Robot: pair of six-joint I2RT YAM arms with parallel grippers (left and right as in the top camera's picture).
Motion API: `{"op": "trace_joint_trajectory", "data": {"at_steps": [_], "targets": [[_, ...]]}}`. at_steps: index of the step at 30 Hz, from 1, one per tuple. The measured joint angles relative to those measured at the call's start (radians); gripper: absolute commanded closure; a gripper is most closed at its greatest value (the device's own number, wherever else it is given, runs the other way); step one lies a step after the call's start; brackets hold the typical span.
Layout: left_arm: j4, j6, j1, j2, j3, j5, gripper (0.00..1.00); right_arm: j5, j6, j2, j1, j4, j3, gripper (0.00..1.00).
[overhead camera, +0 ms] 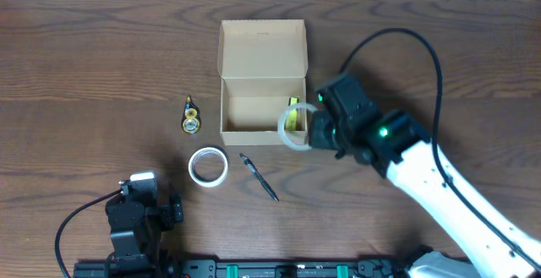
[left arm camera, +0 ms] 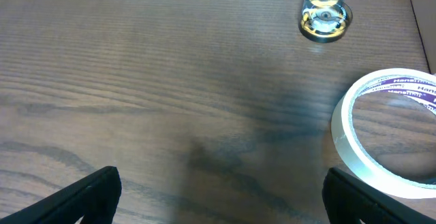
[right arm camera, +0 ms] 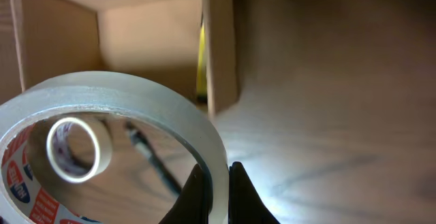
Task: Pack container
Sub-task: 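Carry the tape roll into the box and release it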
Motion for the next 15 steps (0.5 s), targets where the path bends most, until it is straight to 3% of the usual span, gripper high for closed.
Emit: {"op": "trace_joint_trajectory", "data": {"at_steps": [10,15], "targets": [[0.0,0.0,0.0,0.0,0.0,0.0,0.05,0.005,-0.434,0.238,-0.048,0.141,0.227,0.99],[0.0,0.0,0.0,0.0,0.0,0.0,0.04,0.003,-0.48,0.285,-0.048,0.189,0.243,0.99]]}}
